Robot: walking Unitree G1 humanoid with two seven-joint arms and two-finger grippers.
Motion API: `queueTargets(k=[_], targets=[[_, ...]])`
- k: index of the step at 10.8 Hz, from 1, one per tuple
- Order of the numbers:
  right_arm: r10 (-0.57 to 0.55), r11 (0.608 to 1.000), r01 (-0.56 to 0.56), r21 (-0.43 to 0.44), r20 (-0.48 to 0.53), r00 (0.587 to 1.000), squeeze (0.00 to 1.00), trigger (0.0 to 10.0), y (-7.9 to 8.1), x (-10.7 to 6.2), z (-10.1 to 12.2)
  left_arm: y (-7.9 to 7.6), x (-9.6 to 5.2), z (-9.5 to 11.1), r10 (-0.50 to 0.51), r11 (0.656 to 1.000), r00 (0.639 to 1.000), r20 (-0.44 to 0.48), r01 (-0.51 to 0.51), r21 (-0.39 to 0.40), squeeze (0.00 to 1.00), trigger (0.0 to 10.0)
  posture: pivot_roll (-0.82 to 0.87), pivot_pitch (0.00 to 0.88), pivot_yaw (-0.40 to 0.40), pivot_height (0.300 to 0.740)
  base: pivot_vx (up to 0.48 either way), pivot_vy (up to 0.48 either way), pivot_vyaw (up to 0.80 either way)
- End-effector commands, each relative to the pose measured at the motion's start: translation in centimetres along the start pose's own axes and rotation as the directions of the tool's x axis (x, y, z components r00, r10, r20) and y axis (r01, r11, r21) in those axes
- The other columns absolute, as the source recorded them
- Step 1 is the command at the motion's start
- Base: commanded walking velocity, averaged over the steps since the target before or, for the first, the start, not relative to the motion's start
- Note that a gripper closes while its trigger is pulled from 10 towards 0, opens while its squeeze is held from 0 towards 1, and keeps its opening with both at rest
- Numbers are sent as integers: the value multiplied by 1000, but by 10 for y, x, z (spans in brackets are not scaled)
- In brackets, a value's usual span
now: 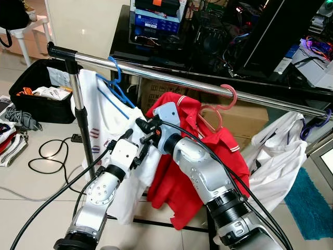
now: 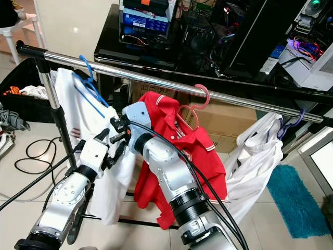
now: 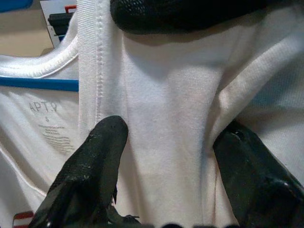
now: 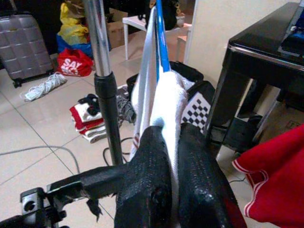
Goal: Hang hanger
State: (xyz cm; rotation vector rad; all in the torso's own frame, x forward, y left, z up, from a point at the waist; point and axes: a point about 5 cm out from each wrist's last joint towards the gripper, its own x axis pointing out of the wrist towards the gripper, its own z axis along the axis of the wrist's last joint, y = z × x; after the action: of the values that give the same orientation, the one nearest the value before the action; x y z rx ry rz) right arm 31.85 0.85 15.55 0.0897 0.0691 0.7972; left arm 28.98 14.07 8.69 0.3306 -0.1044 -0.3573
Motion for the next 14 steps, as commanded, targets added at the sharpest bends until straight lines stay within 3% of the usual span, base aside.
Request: queueTargets(k=[1,3,5,7,10,14], targets=[[12,1000,-12,12,58,998,0,0,5,2,10,-6,1,3,-13,1000,1000,19,13,-3,0,10000,328,73,-189,740,0,0,0],[14,1000,-15,10,65,998,0,0,5,2,10,-6,2,4,-11,1000,1000,20,11,-3,0,10000,326,71,-191,740,0,0,0],[-63,997,58,49,100,993,0,0,-6,0,14,-6,0,5,7,1000,999,37,-7,-11,0,10000,324,72,-192,740,0,0,0],[-132,988,117,102,158,979,0,0,-16,-4,23,1,-6,17,114,993,986,125,-111,-27,0,10000,321,74,-192,740,0,0,0],[-149,984,123,132,210,966,0,0,-23,-17,31,7,-24,25,243,967,951,192,-253,30,0,10000,324,78,-192,740,0,0,0],[-142,986,121,113,204,969,0,0,-34,-40,29,-2,-39,25,243,967,952,184,-254,37,0,10000,313,79,-186,740,0,0,0]])
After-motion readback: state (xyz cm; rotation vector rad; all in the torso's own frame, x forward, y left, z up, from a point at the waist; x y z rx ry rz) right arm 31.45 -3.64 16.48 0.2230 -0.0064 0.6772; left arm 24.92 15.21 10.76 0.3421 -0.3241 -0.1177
